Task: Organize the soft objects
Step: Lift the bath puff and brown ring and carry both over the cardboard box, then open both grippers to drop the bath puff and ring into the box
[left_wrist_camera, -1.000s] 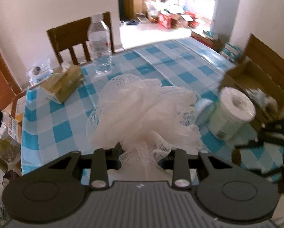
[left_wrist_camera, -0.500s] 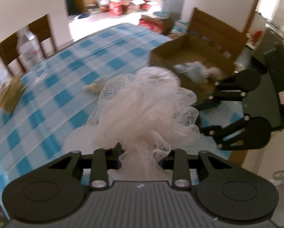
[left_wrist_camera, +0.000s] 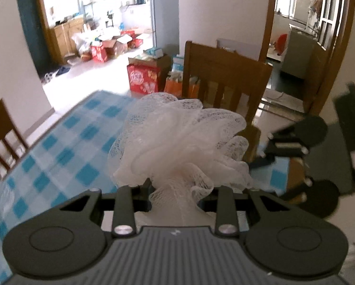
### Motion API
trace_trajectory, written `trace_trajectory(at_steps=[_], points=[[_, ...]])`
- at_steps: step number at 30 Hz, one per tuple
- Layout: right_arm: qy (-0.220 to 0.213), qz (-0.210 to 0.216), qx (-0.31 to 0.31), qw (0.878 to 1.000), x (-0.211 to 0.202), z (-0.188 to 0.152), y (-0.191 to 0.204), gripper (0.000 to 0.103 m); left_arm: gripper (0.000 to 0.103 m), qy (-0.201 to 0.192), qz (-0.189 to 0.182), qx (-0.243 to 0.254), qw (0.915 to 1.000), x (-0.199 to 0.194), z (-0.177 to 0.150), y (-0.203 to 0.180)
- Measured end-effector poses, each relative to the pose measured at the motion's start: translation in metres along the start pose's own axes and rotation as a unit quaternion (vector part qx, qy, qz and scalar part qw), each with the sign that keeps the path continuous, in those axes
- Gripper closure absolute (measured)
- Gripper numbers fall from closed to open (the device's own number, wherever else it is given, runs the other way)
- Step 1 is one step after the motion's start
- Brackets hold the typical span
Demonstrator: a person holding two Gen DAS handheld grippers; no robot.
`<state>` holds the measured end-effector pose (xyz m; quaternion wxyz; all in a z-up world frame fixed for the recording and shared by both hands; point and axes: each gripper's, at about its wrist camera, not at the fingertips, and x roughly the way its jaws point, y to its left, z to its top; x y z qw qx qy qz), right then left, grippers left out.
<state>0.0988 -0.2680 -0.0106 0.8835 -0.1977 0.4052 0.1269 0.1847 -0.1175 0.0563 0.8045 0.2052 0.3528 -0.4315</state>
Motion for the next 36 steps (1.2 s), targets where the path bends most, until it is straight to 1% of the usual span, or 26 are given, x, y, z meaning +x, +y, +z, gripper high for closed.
trace_trajectory(at_steps=[3,7,13,14,15,16,17,18,19,21,23,27,30,33,36], points=[[-0.003,-0.003,0.007,1.000,-0.001,-0.008,-0.016,0.060,0.071,-0.008,0.006,0.010,0.9999,0.030,0.032,-0.005],[-0.011,-0.003,0.013,1.000,0.001,-0.015,-0.034,0.060,0.071,-0.012,0.007,0.007,0.9999,0.073,0.065,-0.010],[-0.014,0.003,0.015,1.000,0.010,-0.020,-0.054,0.061,0.071,0.004,-0.002,0.007,1.0000,0.131,0.094,-0.025],[-0.013,0.005,0.016,1.000,0.012,-0.022,-0.058,0.060,0.069,0.005,-0.003,0.006,1.0000,0.139,0.097,-0.028],[-0.012,0.006,0.016,1.000,0.015,-0.023,-0.060,0.060,0.060,0.006,-0.005,0.002,1.0000,0.148,0.101,-0.030],[-0.010,0.005,0.017,1.000,0.015,-0.025,-0.064,0.060,0.056,0.007,-0.007,-0.001,1.0000,0.156,0.104,-0.031],[-0.008,0.005,0.017,1.000,0.018,-0.026,-0.066,0.060,0.043,0.006,-0.003,-0.004,1.0000,0.164,0.106,-0.032],[-0.007,0.005,0.019,1.000,0.019,-0.028,-0.067,0.060,0.038,0.003,0.001,-0.004,1.0000,0.171,0.108,-0.033],[-0.006,0.007,0.021,1.000,0.020,-0.029,-0.068,0.061,0.036,0.000,0.010,-0.003,0.9999,0.178,0.110,-0.033],[-0.004,0.008,0.026,1.000,0.023,-0.030,-0.070,0.061,0.025,-0.007,0.016,-0.008,0.9998,0.185,0.112,-0.030],[-0.004,0.009,0.027,1.000,0.025,-0.031,-0.071,0.060,0.023,-0.006,0.014,-0.022,0.9996,0.188,0.113,-0.026],[-0.002,0.010,0.027,1.000,0.028,-0.030,-0.071,0.061,0.012,-0.017,0.027,-0.034,0.9989,0.178,0.109,-0.019],[-0.003,0.011,0.025,1.000,0.029,-0.028,-0.072,0.060,0.011,-0.021,0.042,-0.031,0.9984,0.164,0.106,-0.016],[-0.004,0.013,0.021,1.000,0.030,-0.025,-0.069,0.061,0.011,-0.017,0.057,-0.031,0.9977,0.147,0.101,-0.012],[-0.004,0.019,0.016,1.000,0.032,-0.019,-0.065,0.060,0.009,-0.017,0.064,-0.033,0.9973,0.129,0.094,-0.009]])
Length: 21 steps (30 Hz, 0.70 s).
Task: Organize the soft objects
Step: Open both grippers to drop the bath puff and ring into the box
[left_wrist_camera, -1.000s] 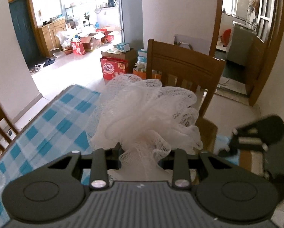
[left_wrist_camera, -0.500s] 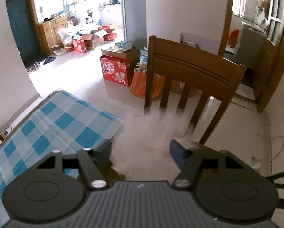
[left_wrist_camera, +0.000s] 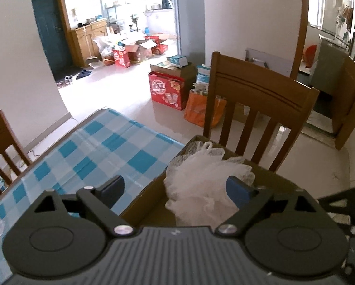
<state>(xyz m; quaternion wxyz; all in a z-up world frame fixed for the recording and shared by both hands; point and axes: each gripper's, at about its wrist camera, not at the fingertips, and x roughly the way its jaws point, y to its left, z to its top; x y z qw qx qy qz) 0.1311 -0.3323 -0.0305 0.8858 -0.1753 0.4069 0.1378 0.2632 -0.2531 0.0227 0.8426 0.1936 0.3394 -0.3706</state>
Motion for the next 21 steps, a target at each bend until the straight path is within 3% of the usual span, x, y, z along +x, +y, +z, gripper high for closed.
trace_trajectory(at_steps=[5,7,8,9,11,21], points=[[0.004,0.019,-0.001,1.000,0.003,0.009,0.012,0.060,0.008,0.001,0.016,-0.006,0.9999,-0.030,-0.015,0.008],[0.012,0.033,0.002,0.999,0.004,0.011,0.016,0.053,0.006,0.001,0.019,-0.006,0.9998,-0.042,-0.021,0.010],[0.015,0.038,0.004,0.999,0.004,0.011,0.018,0.044,0.004,0.000,0.022,-0.007,0.9997,-0.048,-0.025,0.011],[0.018,0.042,0.006,0.999,0.005,0.011,0.021,0.026,0.004,-0.002,0.023,-0.007,0.9997,-0.053,-0.029,0.012],[0.025,0.045,0.017,0.999,0.007,0.011,0.024,0.009,0.004,0.000,0.025,-0.011,0.9996,-0.063,-0.038,0.015],[0.037,0.035,0.083,0.995,0.007,0.015,0.031,0.004,0.004,0.014,0.035,-0.046,0.9982,-0.090,-0.093,0.023]])
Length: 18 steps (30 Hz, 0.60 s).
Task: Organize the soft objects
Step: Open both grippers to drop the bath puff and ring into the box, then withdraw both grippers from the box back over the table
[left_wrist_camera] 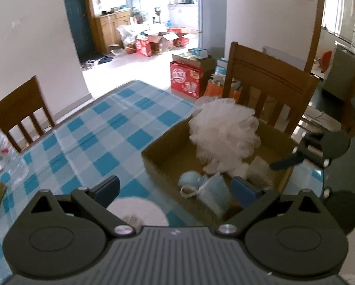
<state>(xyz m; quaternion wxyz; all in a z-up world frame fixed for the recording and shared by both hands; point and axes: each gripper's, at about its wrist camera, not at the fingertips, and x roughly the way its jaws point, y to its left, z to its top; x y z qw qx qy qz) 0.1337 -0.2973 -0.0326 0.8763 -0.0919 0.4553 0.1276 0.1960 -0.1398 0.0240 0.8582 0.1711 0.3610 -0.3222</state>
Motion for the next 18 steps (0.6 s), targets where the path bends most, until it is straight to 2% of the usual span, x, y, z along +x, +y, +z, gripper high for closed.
trace_trajectory(at_steps=[9,12,18], points=[[-0.014,-0.021,0.035,0.999,-0.006,0.008,0.020,0.000,0.003,-0.003,0.030,-0.039,0.9988,-0.029,-0.058,0.016],[-0.015,-0.025,0.044,0.999,-0.005,0.013,0.030,0.000,0.003,-0.001,0.046,-0.065,0.9969,-0.037,-0.079,0.029],[-0.015,-0.025,0.056,0.998,0.002,0.025,0.057,0.000,0.003,0.022,0.065,-0.095,0.9931,-0.044,-0.121,0.058]])
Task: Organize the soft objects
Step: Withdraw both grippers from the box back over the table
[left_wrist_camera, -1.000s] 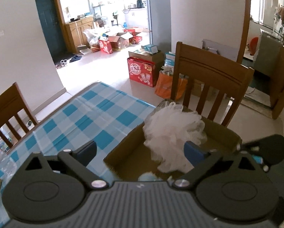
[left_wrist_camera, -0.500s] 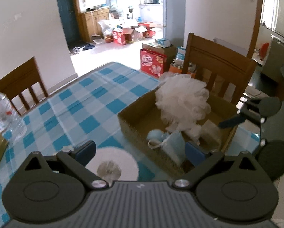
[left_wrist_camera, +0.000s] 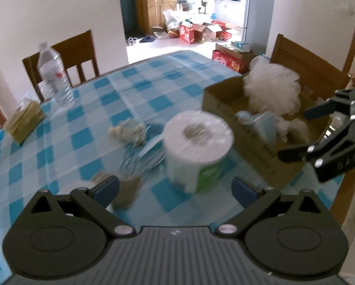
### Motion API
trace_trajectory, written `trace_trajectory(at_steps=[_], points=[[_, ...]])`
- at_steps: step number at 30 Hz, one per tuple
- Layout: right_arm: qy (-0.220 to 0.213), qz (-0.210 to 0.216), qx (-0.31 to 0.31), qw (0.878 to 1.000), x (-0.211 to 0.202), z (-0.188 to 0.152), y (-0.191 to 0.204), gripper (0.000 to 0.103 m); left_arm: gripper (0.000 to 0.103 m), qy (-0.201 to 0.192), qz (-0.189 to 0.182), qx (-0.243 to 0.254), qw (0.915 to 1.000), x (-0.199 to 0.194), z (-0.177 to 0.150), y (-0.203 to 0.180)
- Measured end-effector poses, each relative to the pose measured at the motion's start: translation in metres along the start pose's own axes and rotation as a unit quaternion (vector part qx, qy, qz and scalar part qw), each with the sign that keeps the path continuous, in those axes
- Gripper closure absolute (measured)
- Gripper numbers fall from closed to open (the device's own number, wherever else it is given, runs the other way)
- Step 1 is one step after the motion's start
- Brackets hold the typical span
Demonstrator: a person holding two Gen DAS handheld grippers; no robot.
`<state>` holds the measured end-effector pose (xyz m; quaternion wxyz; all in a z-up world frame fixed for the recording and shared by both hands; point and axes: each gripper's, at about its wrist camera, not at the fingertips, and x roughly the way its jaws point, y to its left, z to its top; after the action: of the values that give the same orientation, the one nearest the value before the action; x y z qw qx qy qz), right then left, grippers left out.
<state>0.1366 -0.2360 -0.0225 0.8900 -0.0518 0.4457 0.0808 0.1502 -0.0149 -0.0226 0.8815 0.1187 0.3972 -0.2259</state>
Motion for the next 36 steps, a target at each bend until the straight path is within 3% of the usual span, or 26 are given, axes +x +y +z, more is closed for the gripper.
trace_trajectory(at_steps=[10,21,26,32,36], points=[[0.000,-0.005,0.008,1.000,0.012,0.018,0.066,0.000,0.003,0.005,0.000,-0.002,1.0000,-0.003,-0.034,0.061],[0.006,0.049,-0.045,0.998,0.020,0.034,0.116,0.000,0.003,0.016,0.015,-0.017,0.9996,0.004,-0.043,0.102],[0.000,0.065,-0.068,0.996,0.024,0.041,0.116,0.000,0.003,0.021,0.029,-0.012,0.9993,0.009,-0.036,0.104],[-0.016,0.069,-0.076,0.995,0.026,0.054,0.099,0.000,0.003,0.038,0.008,0.005,0.9992,0.021,-0.016,0.101],[-0.020,0.070,-0.077,0.994,0.030,0.060,0.086,0.000,0.003,0.070,-0.019,0.032,0.9968,0.038,0.003,0.095]])
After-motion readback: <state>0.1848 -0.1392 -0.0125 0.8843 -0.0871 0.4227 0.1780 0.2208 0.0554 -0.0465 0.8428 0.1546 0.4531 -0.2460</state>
